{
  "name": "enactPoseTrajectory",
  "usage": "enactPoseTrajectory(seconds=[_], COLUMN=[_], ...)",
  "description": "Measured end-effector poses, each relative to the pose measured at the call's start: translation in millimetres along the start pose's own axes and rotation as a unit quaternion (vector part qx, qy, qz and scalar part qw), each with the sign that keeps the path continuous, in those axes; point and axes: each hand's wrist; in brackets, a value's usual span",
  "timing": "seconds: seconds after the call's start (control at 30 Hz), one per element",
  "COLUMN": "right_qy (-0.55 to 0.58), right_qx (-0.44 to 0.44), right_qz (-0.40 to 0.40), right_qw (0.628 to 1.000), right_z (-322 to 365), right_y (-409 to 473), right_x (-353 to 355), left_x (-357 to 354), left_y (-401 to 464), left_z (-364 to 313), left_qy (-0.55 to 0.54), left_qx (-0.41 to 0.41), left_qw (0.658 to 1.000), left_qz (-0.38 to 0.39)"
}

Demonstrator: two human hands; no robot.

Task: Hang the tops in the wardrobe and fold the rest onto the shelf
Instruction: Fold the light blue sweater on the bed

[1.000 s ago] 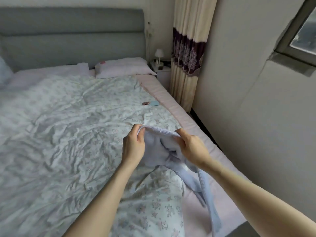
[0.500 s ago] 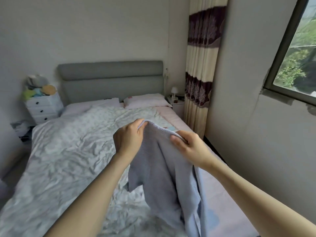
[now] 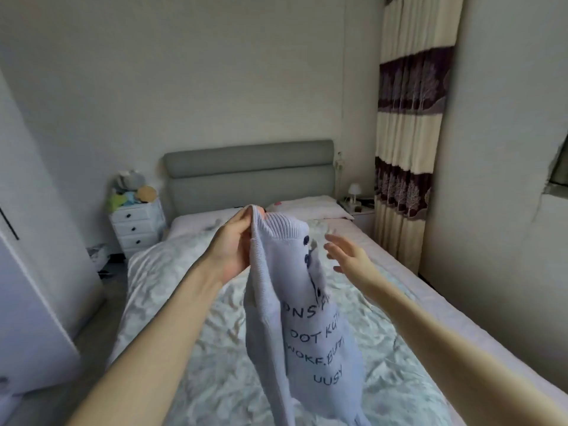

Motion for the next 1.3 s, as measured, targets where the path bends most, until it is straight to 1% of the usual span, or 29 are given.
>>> enactPoseTrajectory(seconds=[0.07,0.17,0.2,0.23,0.3,0.33,0.37,0.4,0.43,0.5,0.53,0.57,0.6,0.63,0.7,0.73,0.77,0.8,0.87,0.93,1.0,1.07,1.13,1.2,1.23,1.27,1.3], right_qy=[0.019,0.057,0.091,0.127,0.176,0.192,0.204,0.212,0.21,0.159,0.114,0.069,0.035,0.019,0.007,0.004,-0.002,-0.009,-0.032,-0.058,-0.082,-0.117,-0.118,-0.051,-0.01,0.032,0.05], right_qx=[-0.03,-0.089,-0.119,-0.138,-0.143,-0.138,-0.13,-0.119,-0.1,-0.041,-0.005,0.035,0.076,0.117,0.188,0.213,0.233,0.251,0.283,0.292,0.269,0.237,0.186,0.087,0.039,-0.005,-0.043], right_qz=[0.045,0.089,0.107,0.143,0.223,0.237,0.234,0.213,0.184,0.104,0.064,0.032,0.01,-0.007,-0.037,-0.05,-0.058,-0.064,-0.073,-0.076,-0.068,-0.046,-0.005,0.042,0.056,0.06,0.059], right_qw=[0.998,0.99,0.983,0.972,0.948,0.942,0.942,0.946,0.955,0.981,0.991,0.997,0.996,0.993,0.981,0.976,0.971,0.966,0.956,0.952,0.957,0.963,0.975,0.994,0.998,0.998,0.996], right_z=[1,1,-1,-3,-1,2,6,10,15,28,36,41,47,54,68,75,81,87,96,106,110,111,109,104,102,99,95], right_y=[14,27,30,33,33,32,30,28,26,20,16,12,5,-4,-27,-42,-56,-76,-106,-138,-172,-198,-221,-239,-245,-247,-251], right_x=[-31,-76,-85,-93,-107,-114,-121,-126,-132,-138,-138,-138,-137,-135,-129,-125,-121,-117,-109,-99,-85,-70,-58,-47,-41,-35,-28], left_x=[20,48,54,61,71,77,83,87,92,101,104,106,108,108,108,106,104,99,89,74,61,54,48,45,43,44,44], left_y=[4,10,11,11,9,7,2,-2,-7,-17,-24,-30,-36,-45,-68,-83,-95,-113,-136,-164,-199,-227,-252,-271,-280,-285,-291], left_z=[-22,-56,-64,-71,-82,-86,-91,-94,-97,-103,-107,-110,-113,-115,-117,-116,-115,-112,-106,-100,-89,-75,-64,-60,-57,-55,-52], left_qy=[-0.002,0.024,0.022,0.015,0.005,0.005,0.009,0.018,0.034,0.093,0.138,0.2,0.276,0.351,0.453,0.473,0.481,0.481,0.464,0.45,0.429,0.416,0.377,0.294,0.261,0.248,0.253], left_qx=[-0.012,-0.02,-0.019,-0.018,-0.023,-0.029,-0.038,-0.049,-0.063,-0.105,-0.133,-0.164,-0.198,-0.23,-0.271,-0.276,-0.276,-0.27,-0.256,-0.242,-0.222,-0.163,-0.11,-0.088,-0.083,-0.081,-0.079], left_qw=[1.0,0.999,0.999,1.0,1.0,0.999,0.999,0.998,0.996,0.984,0.971,0.95,0.919,0.878,0.801,0.777,0.764,0.761,0.78,0.807,0.844,0.877,0.905,0.94,0.953,0.958,0.958], left_qz=[0.018,0.015,0.012,0.006,-0.008,-0.017,-0.026,-0.036,-0.052,-0.107,-0.14,-0.172,-0.201,-0.229,-0.282,-0.309,-0.33,-0.341,-0.332,-0.297,-0.231,-0.175,-0.163,-0.146,-0.13,-0.118,-0.111])
Point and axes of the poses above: each hand's wrist, its own y-axis towards the middle knuckle, its own x-axis out of the back of the hand, z = x × y
